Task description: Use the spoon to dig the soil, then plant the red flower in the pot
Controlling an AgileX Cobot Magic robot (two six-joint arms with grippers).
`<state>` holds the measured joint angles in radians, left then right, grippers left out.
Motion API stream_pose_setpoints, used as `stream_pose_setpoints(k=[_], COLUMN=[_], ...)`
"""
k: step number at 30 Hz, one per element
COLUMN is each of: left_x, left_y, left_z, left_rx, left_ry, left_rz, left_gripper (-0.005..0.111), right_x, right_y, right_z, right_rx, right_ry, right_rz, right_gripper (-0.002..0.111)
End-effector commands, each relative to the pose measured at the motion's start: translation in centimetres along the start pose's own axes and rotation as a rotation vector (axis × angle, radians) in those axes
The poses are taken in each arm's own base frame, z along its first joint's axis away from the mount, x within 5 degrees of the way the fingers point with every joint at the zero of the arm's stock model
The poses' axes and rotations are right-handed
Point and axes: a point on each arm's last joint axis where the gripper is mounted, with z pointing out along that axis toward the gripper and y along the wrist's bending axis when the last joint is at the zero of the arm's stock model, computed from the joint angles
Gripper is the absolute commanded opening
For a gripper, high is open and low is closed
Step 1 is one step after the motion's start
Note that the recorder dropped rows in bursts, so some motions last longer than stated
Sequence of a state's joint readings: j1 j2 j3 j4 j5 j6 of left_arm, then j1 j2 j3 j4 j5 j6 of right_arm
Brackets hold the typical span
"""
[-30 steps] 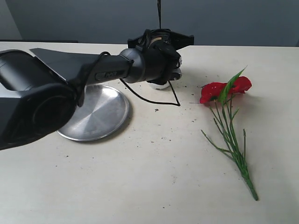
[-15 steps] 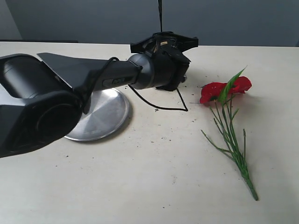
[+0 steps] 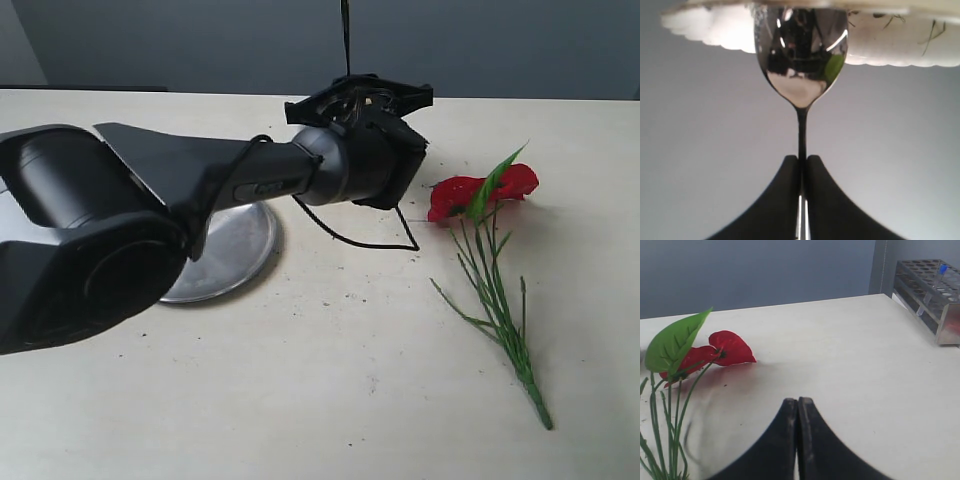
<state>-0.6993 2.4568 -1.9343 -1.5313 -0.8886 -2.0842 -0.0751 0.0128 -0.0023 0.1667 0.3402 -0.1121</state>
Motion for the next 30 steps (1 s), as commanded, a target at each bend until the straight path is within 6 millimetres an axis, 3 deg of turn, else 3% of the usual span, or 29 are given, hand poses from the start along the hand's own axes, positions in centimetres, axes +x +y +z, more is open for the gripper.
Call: stream_pose_setpoints(k=[1, 11, 19, 30], left_x=[0.0, 1.2, 3.6, 4.1], left_y=[0.2, 0.8, 1.3, 1.7], left_z=[-0.7, -1.6, -2.4, -2.7], left_rx=[0.025, 0.010, -0.023, -0.043], left_ry=[0.017, 0.081, 0.204, 0.268], left_rz=[-0.006, 0.021, 0.070, 0.115], left_gripper=[0.000, 0.000, 0.000, 0.000], right_x=[0.0, 0.0, 0.0, 0.0], right_y=[0.0, 0.0, 0.0, 0.0], right_z=[0.0, 0.0, 0.0, 0.0], right_rx=[0.004, 0.004, 0.004, 0.004], right_ry=[-0.007, -0.007, -0.007, -0.007], right_rz=[0.001, 0.001, 0.001, 0.001], right_gripper=[-0.001, -0.001, -0.001, -0.001])
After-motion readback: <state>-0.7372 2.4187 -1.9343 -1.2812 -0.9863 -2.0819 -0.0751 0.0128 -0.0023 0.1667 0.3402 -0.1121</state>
